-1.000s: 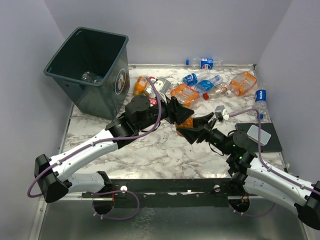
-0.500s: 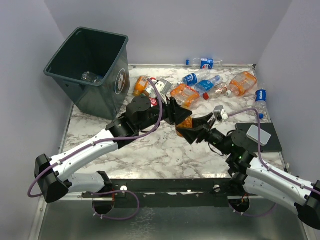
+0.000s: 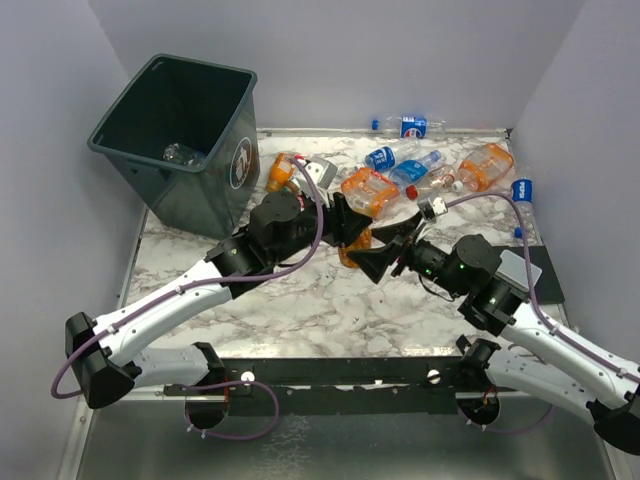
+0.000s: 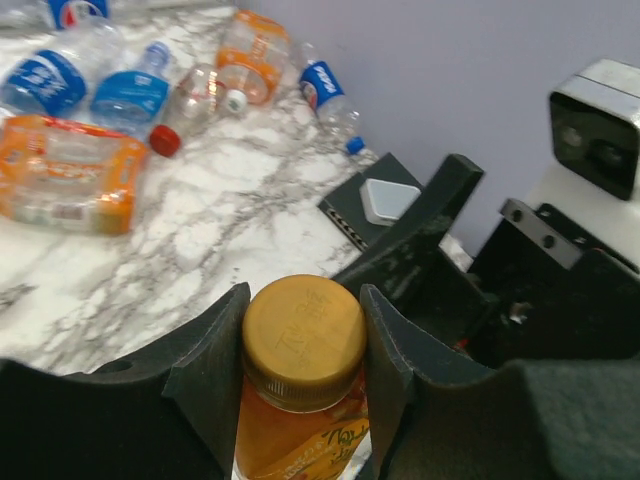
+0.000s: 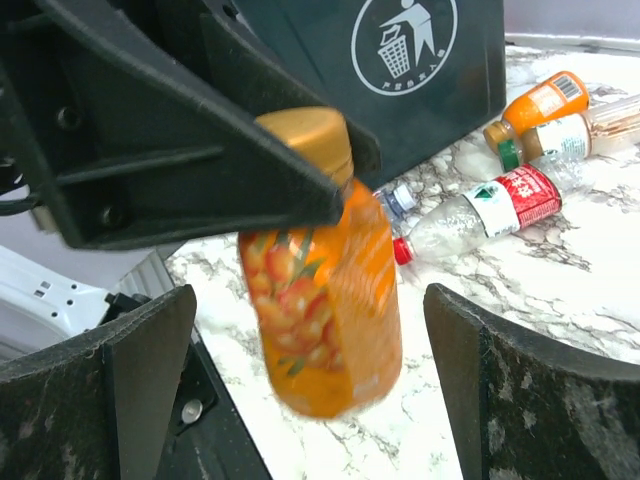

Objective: Put the plastic bottles in the bin
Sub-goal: Place the plastic bottle in the trash bin.

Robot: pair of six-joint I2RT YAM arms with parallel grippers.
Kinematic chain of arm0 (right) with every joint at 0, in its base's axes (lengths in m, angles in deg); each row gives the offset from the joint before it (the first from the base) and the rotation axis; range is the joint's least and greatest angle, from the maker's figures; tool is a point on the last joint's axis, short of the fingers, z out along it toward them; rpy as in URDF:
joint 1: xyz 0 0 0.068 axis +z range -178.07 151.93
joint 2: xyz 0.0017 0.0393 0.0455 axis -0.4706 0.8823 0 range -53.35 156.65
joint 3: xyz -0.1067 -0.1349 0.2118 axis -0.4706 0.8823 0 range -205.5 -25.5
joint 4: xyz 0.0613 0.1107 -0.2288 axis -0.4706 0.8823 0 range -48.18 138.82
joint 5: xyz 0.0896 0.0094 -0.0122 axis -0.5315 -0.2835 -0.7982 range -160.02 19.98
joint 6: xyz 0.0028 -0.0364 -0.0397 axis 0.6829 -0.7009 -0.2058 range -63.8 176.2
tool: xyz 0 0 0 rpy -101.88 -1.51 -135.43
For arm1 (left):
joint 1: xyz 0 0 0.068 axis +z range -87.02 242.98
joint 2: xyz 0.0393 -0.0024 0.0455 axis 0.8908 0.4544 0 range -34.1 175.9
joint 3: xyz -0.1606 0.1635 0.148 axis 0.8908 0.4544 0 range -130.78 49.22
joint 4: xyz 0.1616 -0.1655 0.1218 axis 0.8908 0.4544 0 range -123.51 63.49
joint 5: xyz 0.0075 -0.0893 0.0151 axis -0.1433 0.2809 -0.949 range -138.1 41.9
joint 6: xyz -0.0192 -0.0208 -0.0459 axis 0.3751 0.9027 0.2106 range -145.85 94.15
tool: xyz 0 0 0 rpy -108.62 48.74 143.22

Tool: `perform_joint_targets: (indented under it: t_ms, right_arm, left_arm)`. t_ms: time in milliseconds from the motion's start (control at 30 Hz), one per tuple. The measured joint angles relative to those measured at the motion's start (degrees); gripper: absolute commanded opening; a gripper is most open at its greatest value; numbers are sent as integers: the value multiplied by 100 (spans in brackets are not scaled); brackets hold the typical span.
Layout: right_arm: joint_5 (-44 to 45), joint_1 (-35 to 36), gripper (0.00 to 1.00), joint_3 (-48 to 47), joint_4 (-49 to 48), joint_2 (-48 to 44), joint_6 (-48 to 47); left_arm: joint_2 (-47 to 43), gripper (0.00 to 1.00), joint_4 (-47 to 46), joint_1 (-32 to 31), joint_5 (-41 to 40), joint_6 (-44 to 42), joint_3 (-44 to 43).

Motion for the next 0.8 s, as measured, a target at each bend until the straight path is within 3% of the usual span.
perform_joint_targets:
  t_ms: [267,533,633,800]
  right_arm:
    - [-227,0,100,-741,1296,-238,-9]
    - [575,0,100,-267,1537,-857,61]
    - [1126,0,100,50,1552,-870,203]
    - [1803,0,99,313,1672,-789,485]
  left_arm:
    - [-57,0,455,2,-1482,-1003,-872]
    - [151,0,-236,321,-3550,-3244,-2352]
    - [343,0,-774,1047,-3871,-3727,-2651]
    - [839,0,-1405,2695,-4216,-3713,-2868]
